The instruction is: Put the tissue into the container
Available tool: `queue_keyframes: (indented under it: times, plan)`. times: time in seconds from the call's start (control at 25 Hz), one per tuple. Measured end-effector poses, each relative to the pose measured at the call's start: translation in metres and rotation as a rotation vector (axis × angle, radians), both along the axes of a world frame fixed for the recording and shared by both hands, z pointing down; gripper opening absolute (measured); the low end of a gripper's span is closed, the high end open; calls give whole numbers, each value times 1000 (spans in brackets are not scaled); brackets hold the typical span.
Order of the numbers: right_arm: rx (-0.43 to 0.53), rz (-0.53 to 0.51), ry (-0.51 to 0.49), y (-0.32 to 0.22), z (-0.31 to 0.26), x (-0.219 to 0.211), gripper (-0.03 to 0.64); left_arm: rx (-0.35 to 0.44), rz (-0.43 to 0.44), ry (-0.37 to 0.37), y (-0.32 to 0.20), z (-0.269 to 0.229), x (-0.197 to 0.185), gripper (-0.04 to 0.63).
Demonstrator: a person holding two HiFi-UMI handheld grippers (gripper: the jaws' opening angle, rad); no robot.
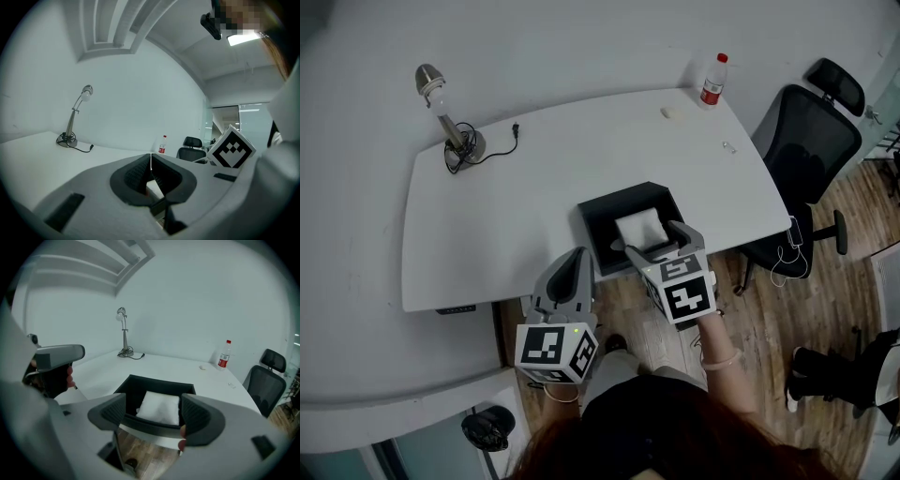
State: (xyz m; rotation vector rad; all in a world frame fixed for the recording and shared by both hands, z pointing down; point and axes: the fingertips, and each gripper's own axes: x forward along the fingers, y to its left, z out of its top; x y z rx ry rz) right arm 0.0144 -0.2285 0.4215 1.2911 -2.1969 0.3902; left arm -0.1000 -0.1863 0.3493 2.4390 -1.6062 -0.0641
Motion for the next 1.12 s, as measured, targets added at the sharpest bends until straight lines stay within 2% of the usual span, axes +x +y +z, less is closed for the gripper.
queue_keyframes:
  times: [0.12, 0.16, 0.2, 0.24, 0.68, 1.12]
  plan:
    - [38, 17, 7, 8, -7, 7, 363, -1, -4, 2, 10, 0, 4, 29]
    - [61, 34, 18, 10, -9, 12, 304, -5, -8, 7, 14, 1, 5, 29]
    - [85, 49, 30, 12, -12, 17, 212, -4, -11, 6, 18, 1, 7, 29]
    - [102, 56, 38, 15, -15, 21, 196, 3, -12, -2, 21, -2, 9, 29]
    - [149, 62, -15, 59, -29, 46, 161, 34, -13, -46, 65, -13, 37, 29]
    - [212, 62, -59, 101, -48, 73, 57, 46, -36, -76, 105, -18, 64, 29]
